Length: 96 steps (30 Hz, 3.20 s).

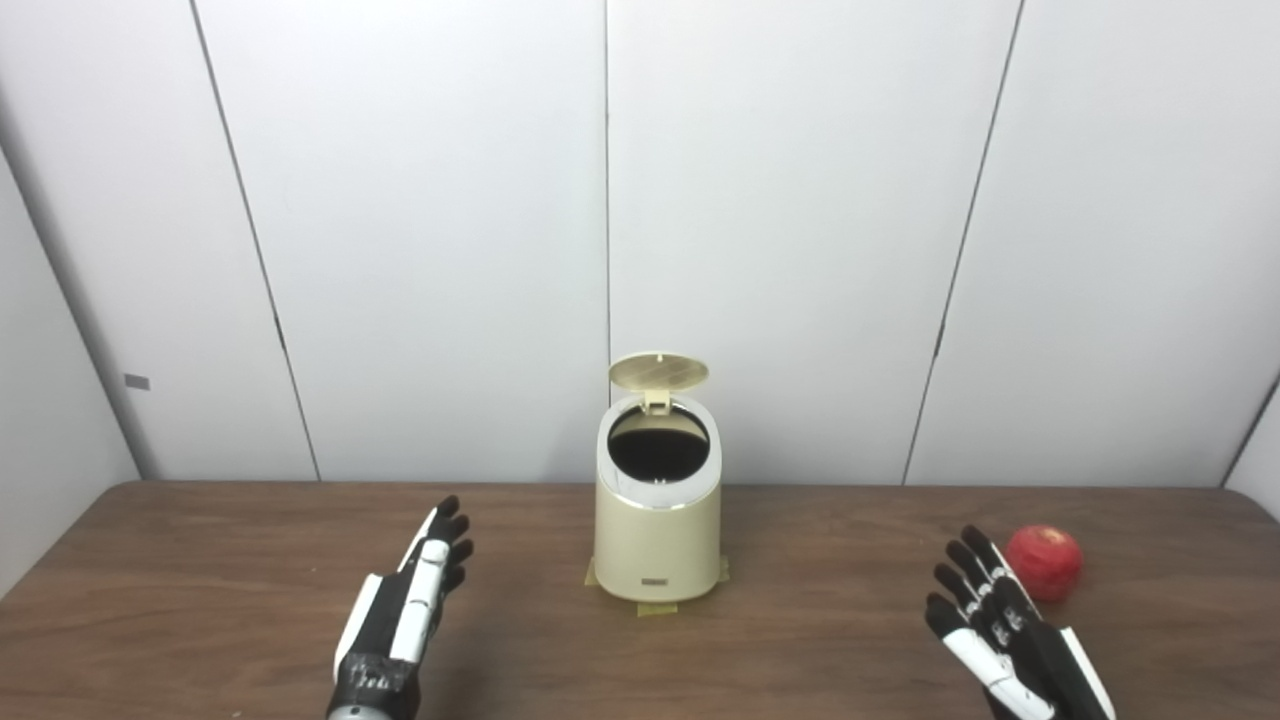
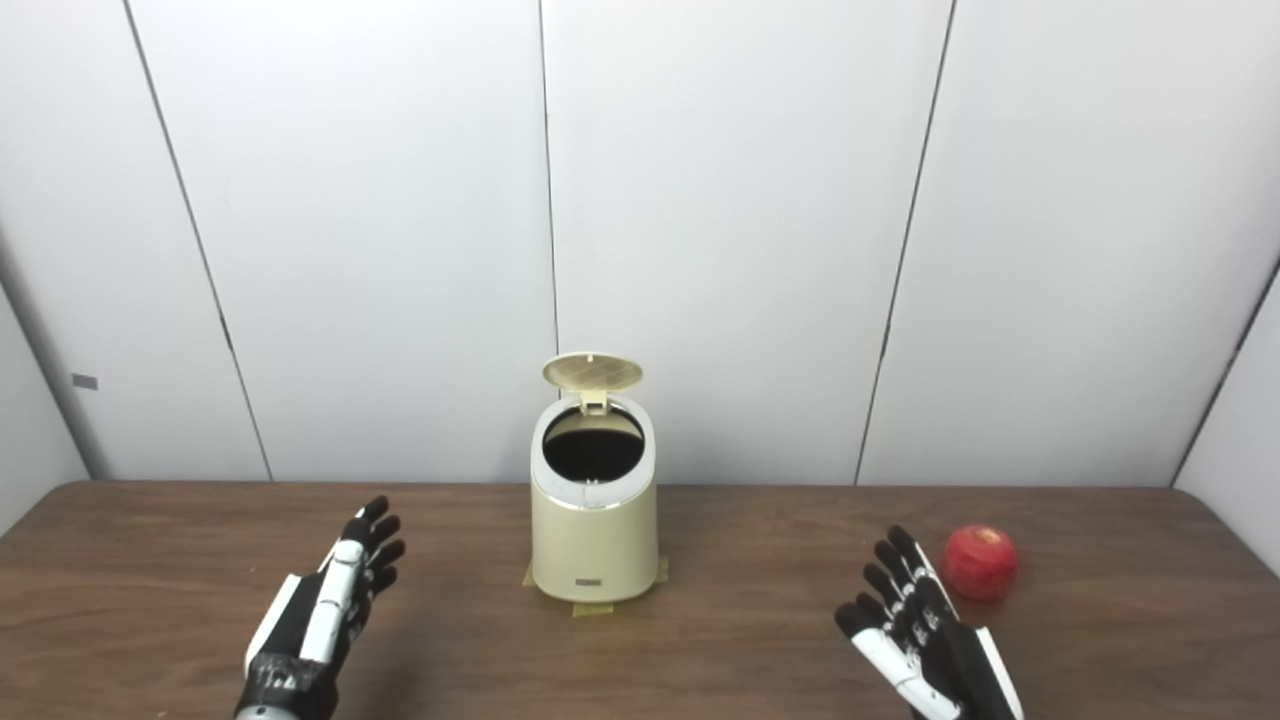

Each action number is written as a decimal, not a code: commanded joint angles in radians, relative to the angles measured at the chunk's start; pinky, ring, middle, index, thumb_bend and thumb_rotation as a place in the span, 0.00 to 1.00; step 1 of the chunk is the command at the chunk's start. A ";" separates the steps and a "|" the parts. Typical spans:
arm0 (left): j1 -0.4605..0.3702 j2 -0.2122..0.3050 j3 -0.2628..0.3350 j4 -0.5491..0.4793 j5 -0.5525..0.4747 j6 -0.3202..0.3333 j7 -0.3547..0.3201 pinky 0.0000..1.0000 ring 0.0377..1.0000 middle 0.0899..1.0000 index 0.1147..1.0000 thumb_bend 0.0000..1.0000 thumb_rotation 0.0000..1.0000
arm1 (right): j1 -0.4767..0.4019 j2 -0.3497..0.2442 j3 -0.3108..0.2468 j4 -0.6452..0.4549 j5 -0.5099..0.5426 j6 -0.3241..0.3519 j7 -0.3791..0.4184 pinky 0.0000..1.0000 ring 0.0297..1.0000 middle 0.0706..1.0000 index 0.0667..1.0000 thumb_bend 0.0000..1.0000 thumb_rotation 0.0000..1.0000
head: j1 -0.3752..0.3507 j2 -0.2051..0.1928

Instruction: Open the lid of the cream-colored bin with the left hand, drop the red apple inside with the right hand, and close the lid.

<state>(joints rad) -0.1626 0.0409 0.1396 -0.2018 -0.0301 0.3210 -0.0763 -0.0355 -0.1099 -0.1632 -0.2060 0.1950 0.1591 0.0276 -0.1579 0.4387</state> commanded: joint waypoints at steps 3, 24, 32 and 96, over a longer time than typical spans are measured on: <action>-0.032 0.007 0.021 -0.017 -0.057 -0.033 0.008 0.99 0.96 0.98 1.00 0.59 1.00 | -0.018 -0.006 -0.010 -0.114 -0.063 -0.027 -0.042 0.79 0.88 0.89 0.89 0.83 0.38 | -0.045 0.008; -0.036 0.104 0.046 -0.036 -0.173 0.029 -0.009 1.00 1.00 1.00 1.00 0.54 0.99 | -0.065 -0.151 -0.046 -0.189 -0.445 0.134 -0.131 0.76 0.82 0.84 0.86 0.82 0.27 | -0.230 0.074; -0.031 0.115 0.045 -0.091 -0.188 0.084 -0.008 1.00 1.00 1.00 1.00 0.49 1.00 | -0.171 -0.261 -0.024 -0.078 -0.501 0.229 -0.075 0.87 0.92 0.92 0.92 0.85 0.21 | -0.247 0.093; 0.013 0.355 -0.143 -0.264 -0.528 0.149 0.401 1.00 1.00 1.00 1.00 0.45 0.96 | -0.517 -0.466 0.296 0.653 -0.721 0.021 -0.085 0.52 0.47 0.50 0.53 0.60 0.00 | -0.209 0.168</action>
<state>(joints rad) -0.1260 0.3768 -0.0090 -0.4298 -0.5488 0.4740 0.3156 -0.5101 -0.5446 0.1380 0.4661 -0.5091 0.2218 -0.0225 -0.3651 0.6059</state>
